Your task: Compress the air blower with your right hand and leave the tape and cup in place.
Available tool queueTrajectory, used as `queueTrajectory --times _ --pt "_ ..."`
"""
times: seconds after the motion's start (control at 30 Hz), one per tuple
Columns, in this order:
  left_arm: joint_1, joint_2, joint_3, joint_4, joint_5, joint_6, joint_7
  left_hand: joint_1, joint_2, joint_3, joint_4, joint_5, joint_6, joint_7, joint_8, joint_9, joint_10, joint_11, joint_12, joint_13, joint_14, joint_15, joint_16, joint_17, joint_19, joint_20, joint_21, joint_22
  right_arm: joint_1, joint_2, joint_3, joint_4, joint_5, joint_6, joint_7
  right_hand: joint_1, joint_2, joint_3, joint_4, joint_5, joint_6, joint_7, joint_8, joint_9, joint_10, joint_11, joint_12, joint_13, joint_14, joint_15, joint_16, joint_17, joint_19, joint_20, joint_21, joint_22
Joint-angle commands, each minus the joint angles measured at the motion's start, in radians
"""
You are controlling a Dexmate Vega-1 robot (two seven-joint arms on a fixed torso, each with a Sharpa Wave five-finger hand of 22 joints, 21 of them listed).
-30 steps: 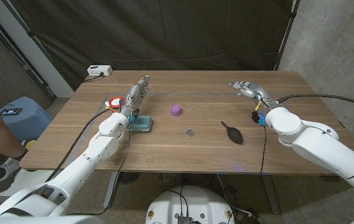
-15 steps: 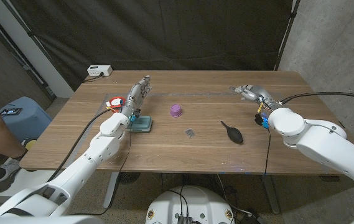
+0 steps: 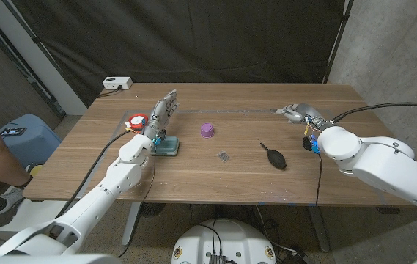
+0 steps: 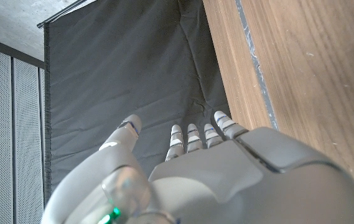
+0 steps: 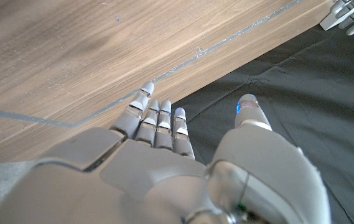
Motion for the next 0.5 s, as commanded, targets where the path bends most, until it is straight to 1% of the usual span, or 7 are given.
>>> queueTrajectory --times 0.03,0.07,0.2,0.27,0.37,0.5 --pt "0.004 -0.003 -0.001 0.004 -0.004 -0.004 -0.001 0.013 0.002 0.003 -0.003 0.006 0.006 0.0 0.002 0.006 0.004 -0.006 -0.003 0.004 -0.005 0.003 -0.001 0.002 0.008 0.003 -0.004 0.005 0.057 -0.002 -0.034 -0.064 0.027 -0.184 -0.027 0.021 0.002 0.005 -0.004 0.007 0.013 0.037 0.001 0.004 0.007 0.009 0.012 0.009 0.013 0.012 0.009 0.003 0.011 0.016 0.004 0.004" --pt "0.002 -0.003 -0.001 0.005 -0.005 -0.003 -0.003 0.013 0.002 0.003 -0.003 0.006 0.006 0.0 0.002 0.006 0.004 -0.006 -0.003 0.004 -0.004 0.003 -0.001 0.002 0.008 0.003 -0.004 0.005 0.066 0.0 -0.04 -0.069 0.028 -0.201 -0.03 0.023 0.001 0.005 -0.004 0.008 0.015 0.039 0.002 0.004 0.013 0.013 0.016 0.011 0.015 0.013 0.01 0.004 0.013 0.018 0.004 0.004" --pt "-0.006 -0.006 0.001 0.018 -0.006 -0.004 -0.011 0.013 0.002 0.003 -0.003 0.006 0.006 0.001 0.002 0.006 0.004 -0.007 -0.003 0.004 -0.004 0.004 -0.001 0.002 0.008 0.004 -0.004 0.005 0.107 0.016 -0.063 -0.087 0.04 -0.282 -0.04 0.028 -0.001 0.005 -0.005 0.008 0.026 0.045 0.005 0.005 0.017 0.014 0.022 0.017 0.024 0.016 0.012 0.006 0.02 0.026 0.006 0.004" --pt "-0.011 -0.009 0.001 0.025 -0.009 -0.004 -0.016 0.014 0.002 0.003 -0.003 0.006 0.006 0.002 0.002 0.006 0.004 -0.007 -0.003 0.004 -0.004 0.004 0.0 0.002 0.008 0.004 -0.004 0.005 0.13 0.021 -0.082 -0.094 0.041 -0.32 -0.043 0.032 -0.004 0.005 -0.005 0.009 0.031 0.05 0.006 0.005 0.02 0.02 0.028 0.022 0.032 0.019 0.015 0.007 0.024 0.033 0.006 0.004" --pt "-0.016 -0.011 0.002 0.033 -0.01 -0.005 -0.021 0.015 0.002 0.003 -0.004 0.006 0.007 0.001 0.001 0.006 0.006 -0.006 -0.003 0.004 -0.004 0.004 0.0 0.002 0.009 0.004 -0.004 0.005 0.152 0.03 -0.1 -0.103 0.041 -0.355 -0.048 0.035 -0.006 0.005 -0.005 0.01 0.035 0.053 0.006 0.005 0.025 0.026 0.033 0.027 0.034 0.02 0.015 0.008 0.027 0.04 0.006 0.004" --pt "-0.023 -0.013 0.003 0.043 -0.011 -0.004 -0.027 0.016 0.002 0.002 -0.004 0.007 0.007 0.001 0.001 0.006 0.007 -0.006 -0.002 0.004 -0.004 0.006 -0.001 0.002 0.009 0.004 -0.004 0.005 0.175 0.042 -0.118 -0.111 0.04 -0.396 -0.055 0.038 -0.009 0.004 -0.005 0.011 0.038 0.058 0.006 0.006 0.027 0.028 0.038 0.032 0.04 0.021 0.017 0.01 0.029 0.045 0.005 0.004"
